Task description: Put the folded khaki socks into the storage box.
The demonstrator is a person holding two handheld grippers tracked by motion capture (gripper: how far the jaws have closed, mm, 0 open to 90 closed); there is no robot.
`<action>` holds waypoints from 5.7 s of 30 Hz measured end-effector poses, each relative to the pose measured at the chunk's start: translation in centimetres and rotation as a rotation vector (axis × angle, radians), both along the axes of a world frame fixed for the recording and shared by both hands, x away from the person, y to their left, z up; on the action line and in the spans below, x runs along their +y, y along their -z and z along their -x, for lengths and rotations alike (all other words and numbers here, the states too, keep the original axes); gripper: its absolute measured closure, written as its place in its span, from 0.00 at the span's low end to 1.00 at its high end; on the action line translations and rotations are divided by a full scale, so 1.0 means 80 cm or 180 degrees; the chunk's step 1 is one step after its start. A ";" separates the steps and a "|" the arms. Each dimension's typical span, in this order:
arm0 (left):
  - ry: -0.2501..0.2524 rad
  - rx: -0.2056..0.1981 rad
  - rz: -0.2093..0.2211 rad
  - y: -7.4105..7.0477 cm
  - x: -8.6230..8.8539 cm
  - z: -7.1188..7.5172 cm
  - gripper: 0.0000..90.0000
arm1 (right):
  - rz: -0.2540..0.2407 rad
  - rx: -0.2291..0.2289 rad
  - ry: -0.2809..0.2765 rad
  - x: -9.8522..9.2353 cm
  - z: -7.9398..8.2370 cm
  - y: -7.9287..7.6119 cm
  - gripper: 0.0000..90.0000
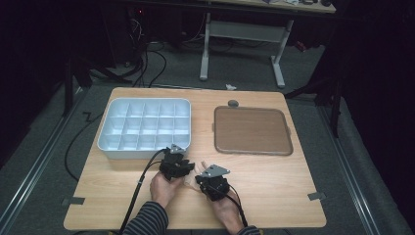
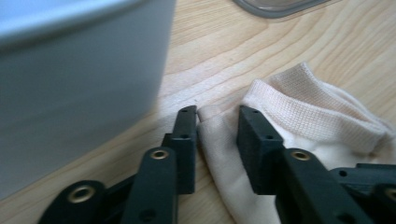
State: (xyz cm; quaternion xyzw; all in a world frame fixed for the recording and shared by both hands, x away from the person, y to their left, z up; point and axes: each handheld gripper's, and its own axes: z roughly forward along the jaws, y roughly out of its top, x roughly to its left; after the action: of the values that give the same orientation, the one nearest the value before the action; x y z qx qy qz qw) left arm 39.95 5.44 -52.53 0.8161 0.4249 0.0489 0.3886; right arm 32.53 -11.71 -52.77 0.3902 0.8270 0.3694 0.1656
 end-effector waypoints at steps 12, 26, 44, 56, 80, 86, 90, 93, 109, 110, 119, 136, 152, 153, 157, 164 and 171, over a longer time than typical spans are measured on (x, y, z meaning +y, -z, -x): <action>0.0136 0.0138 0.0126 -0.004 0.009 0.004 0.95 | -0.0097 0.0040 0.0011 -0.002 0.008 0.002 1.00; 0.0091 0.0156 0.0309 -0.006 0.023 0.013 0.95 | -0.0093 0.0066 -0.0107 0.007 0.013 0.001 1.00; 0.0171 0.0103 0.0312 -0.012 0.028 0.021 0.95 | -0.0227 0.0018 0.0056 0.004 -0.008 -0.027 1.00; 0.0200 0.0153 0.0355 -0.011 0.030 0.024 0.95 | -0.0064 0.0184 0.0254 0.008 -0.029 -0.008 1.00; 0.0284 -0.0007 0.0523 -0.029 0.033 0.031 0.95 | -0.0088 0.0189 0.0173 0.016 -0.032 -0.006 1.00; 0.0286 -0.0051 0.0578 -0.029 0.033 0.029 0.95 | -0.0157 0.0233 0.0100 0.015 -0.039 -0.005 1.00; 0.0278 -0.0062 0.0591 -0.028 0.033 0.027 0.95 | -0.0161 0.0253 0.0099 0.018 -0.043 -0.005 1.00; 0.0275 -0.0041 0.0635 -0.027 0.037 0.023 0.96 | -0.0111 0.0265 0.0092 0.022 -0.046 -0.006 1.00; 0.0119 0.0028 0.0553 -0.028 0.046 0.018 0.96 | -0.0201 0.0230 0.0105 0.012 -0.043 -0.025 0.82; 0.0114 0.0025 0.0535 -0.028 0.046 0.019 0.96 | -0.0241 0.0190 0.0122 0.010 -0.040 -0.028 0.80; 0.0065 -0.0041 0.0500 -0.033 0.043 0.024 0.95 | -0.0333 0.0135 0.0386 -0.015 -0.022 -0.026 0.68; 0.0208 -0.0081 0.0485 -0.040 0.030 0.029 0.95 | -0.0016 0.0205 0.0226 0.004 -0.018 -0.007 0.87; 0.0289 -0.0006 0.0704 -0.033 0.012 0.020 0.94 | -0.0088 0.0190 0.0152 0.002 -0.021 -0.005 0.87; 0.0293 -0.0015 0.0719 -0.033 0.011 0.020 0.94 | -0.0093 0.0190 0.0145 0.001 -0.022 -0.005 0.87; 0.0308 -0.0035 0.0739 -0.035 0.011 0.018 0.94 | -0.0102 0.0194 0.0128 0.001 -0.023 -0.005 0.87; 0.0319 -0.0019 0.0672 -0.027 0.007 0.010 0.94 | -0.0159 0.0174 0.0071 0.003 -0.026 -0.002 0.87; 0.0334 -0.0135 0.0453 -0.023 0.000 0.012 0.94 | -0.0161 0.0213 0.0133 0.001 -0.024 -0.003 0.80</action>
State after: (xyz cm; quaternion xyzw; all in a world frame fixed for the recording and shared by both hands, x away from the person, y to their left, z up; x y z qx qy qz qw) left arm 39.01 5.46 -50.67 0.8063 0.3757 0.0153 0.4565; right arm 34.45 -11.66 -52.50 0.4236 0.8142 0.3733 0.1356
